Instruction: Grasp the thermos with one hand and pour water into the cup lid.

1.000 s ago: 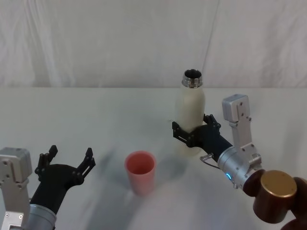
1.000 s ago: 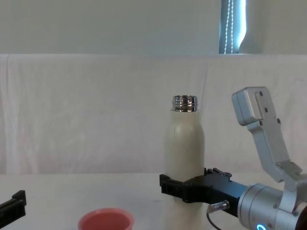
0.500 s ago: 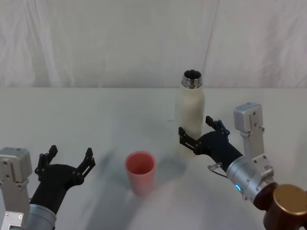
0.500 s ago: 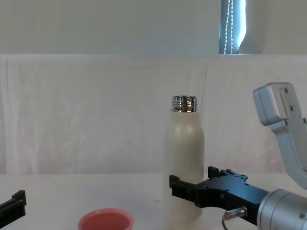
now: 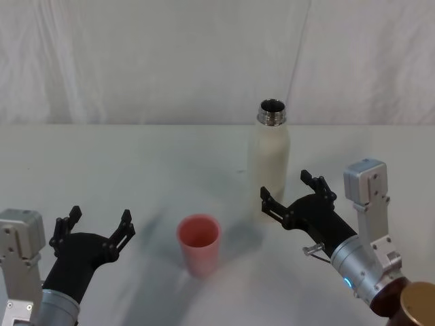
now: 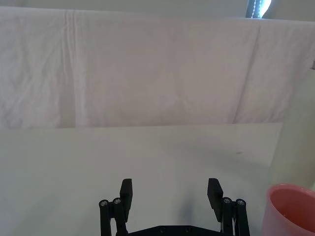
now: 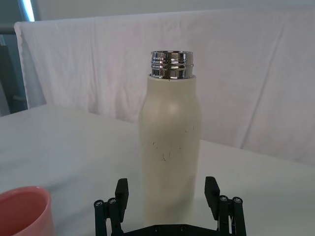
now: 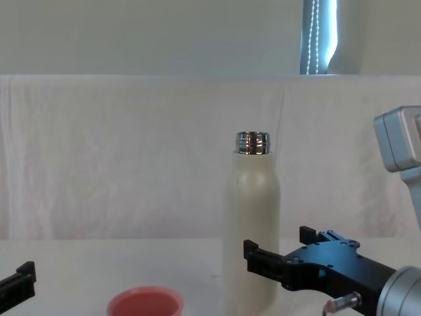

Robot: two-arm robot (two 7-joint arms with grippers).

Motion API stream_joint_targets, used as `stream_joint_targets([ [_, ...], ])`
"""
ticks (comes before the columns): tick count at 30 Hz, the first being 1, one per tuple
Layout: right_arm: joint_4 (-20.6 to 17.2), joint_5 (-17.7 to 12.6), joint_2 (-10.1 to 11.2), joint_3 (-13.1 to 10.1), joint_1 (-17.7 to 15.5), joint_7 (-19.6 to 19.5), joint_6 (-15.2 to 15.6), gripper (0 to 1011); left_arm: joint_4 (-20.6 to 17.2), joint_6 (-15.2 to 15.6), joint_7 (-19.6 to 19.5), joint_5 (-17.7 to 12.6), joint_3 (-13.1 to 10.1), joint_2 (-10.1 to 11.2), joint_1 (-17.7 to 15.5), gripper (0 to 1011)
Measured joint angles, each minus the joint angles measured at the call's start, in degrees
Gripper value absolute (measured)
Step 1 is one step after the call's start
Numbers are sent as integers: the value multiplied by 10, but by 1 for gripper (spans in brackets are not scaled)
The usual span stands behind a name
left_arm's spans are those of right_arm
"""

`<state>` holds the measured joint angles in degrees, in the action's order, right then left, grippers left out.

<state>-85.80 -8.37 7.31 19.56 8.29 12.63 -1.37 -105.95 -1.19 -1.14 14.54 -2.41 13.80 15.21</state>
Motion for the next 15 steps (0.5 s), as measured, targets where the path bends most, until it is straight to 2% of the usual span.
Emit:
stream_joint_targets([
  [8,-23,20,2,-2,-25,-18,-3,1001,0,0,0,0,0,0,0,1001],
  [15,-46,44,-8,-9,-56,-46,-3,1001,0,0,0,0,0,0,0,1001],
])
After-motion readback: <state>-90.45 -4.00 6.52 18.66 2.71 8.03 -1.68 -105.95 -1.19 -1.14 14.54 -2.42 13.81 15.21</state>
